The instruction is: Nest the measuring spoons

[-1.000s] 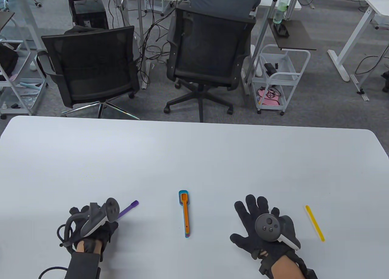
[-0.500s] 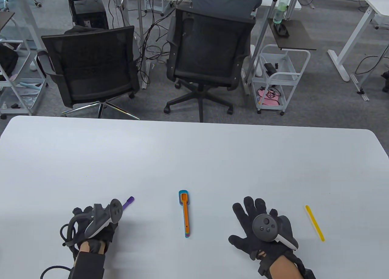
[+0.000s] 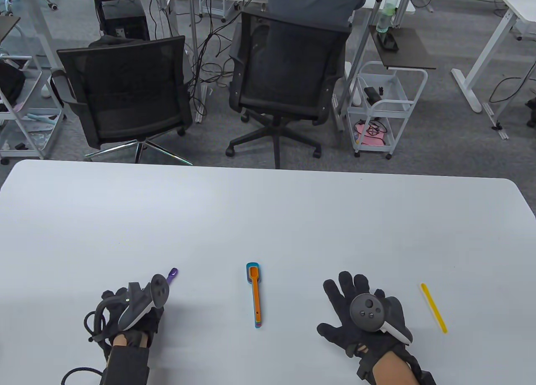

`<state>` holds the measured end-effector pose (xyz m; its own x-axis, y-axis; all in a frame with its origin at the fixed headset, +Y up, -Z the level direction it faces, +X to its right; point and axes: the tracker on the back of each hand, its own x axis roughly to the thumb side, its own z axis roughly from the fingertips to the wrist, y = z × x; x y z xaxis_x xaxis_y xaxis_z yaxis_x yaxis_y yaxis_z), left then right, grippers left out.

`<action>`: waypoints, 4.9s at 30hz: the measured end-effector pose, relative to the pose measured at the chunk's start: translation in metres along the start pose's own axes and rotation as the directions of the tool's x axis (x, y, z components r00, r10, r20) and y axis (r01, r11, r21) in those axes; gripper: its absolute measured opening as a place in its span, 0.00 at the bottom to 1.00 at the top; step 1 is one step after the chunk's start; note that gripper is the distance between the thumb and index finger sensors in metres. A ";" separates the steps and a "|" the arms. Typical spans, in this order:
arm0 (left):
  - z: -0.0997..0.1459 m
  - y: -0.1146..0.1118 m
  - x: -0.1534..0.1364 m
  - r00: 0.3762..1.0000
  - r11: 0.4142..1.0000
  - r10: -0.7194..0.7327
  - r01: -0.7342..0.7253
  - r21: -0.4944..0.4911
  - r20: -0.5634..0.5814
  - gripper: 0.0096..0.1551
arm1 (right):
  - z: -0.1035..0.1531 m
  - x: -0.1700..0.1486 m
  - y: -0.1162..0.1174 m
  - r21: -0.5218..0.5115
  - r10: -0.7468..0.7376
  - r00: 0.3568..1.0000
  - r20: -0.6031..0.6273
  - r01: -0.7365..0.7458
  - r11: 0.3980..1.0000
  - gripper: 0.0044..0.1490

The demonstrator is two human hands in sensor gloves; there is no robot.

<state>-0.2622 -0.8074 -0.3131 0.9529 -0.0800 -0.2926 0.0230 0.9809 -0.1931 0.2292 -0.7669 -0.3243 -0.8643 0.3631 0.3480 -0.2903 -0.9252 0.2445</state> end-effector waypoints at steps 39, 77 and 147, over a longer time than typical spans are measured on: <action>0.064 0.051 0.189 0.955 0.986 0.163 -0.163 0.018 -0.246 0.33 | 0.007 0.003 -0.003 -0.026 -0.013 1.000 0.007 0.013 1.000 0.64; 0.067 0.044 0.231 0.955 0.986 0.158 -0.164 -0.003 -0.250 0.34 | 0.008 0.000 -0.007 -0.045 -0.043 0.999 0.017 0.044 0.998 0.63; 0.054 0.041 0.000 0.958 0.979 0.204 -0.196 -0.059 0.200 0.68 | -0.002 -0.011 0.007 0.048 -0.016 0.998 -0.064 0.019 0.999 0.63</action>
<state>-0.2447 -0.7572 -0.2706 0.9784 0.1586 -0.1324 -0.1817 0.9654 -0.1869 0.2357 -0.7770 -0.3280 -0.8840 0.3703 0.2854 -0.2869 -0.9117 0.2941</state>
